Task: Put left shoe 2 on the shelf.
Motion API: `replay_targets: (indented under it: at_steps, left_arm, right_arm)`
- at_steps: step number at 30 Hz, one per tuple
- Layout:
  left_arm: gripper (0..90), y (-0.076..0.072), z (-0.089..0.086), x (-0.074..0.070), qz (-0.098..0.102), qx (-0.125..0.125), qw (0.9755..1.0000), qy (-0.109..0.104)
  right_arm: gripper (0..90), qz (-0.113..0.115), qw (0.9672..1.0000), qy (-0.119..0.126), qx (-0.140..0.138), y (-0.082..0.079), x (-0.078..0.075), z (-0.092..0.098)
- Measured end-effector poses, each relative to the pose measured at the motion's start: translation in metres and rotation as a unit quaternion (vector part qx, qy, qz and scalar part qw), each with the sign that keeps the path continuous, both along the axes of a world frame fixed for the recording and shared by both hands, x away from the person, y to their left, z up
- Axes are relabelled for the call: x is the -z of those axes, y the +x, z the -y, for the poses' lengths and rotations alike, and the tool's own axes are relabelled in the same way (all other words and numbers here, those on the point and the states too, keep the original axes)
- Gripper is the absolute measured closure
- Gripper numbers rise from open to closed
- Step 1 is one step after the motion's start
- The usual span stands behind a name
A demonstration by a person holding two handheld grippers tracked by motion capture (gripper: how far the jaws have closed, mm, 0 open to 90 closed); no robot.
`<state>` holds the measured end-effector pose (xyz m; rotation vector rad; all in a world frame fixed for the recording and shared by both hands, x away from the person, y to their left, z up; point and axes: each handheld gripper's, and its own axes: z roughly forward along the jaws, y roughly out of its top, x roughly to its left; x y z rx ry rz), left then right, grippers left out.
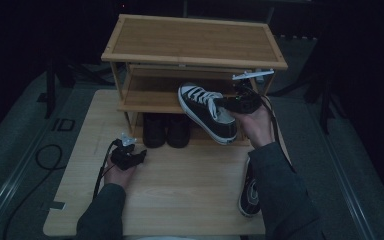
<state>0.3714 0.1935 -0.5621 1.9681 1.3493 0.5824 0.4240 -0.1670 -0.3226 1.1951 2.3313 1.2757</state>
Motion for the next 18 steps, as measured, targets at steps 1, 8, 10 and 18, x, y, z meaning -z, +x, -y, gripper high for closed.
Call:
replay_targets:
  at_steps: [1, 8, 10, 18]
  left_arm:
    - [44.8, 0.000, 0.000, 0.000, 0.000, 0.000, 1.0000, 0.000]
    - [44.9, 0.000, 0.000, 0.000, 0.000, 0.000, 1.0000, 0.000]
    - [44.9, 0.000, 0.000, 0.000, 0.000, 0.000, 1.0000, 0.000]
    - [44.8, 0.000, 0.000, 0.000, 0.000, 0.000, 1.0000, 0.000]
  right_arm:
    - [88.0, 0.003, 0.9999, 0.000, 0.012, 0.001, 0.001, -0.003]
    - [88.0, 0.011, 0.9982, 0.011, 0.057, 0.009, 0.007, -0.011]
    - [87.9, 0.009, 0.9976, 0.006, 0.069, 0.011, 0.011, -0.012]
    - [78.8, 0.004, 0.9987, -0.003, 0.051, 0.009, 0.011, -0.008]
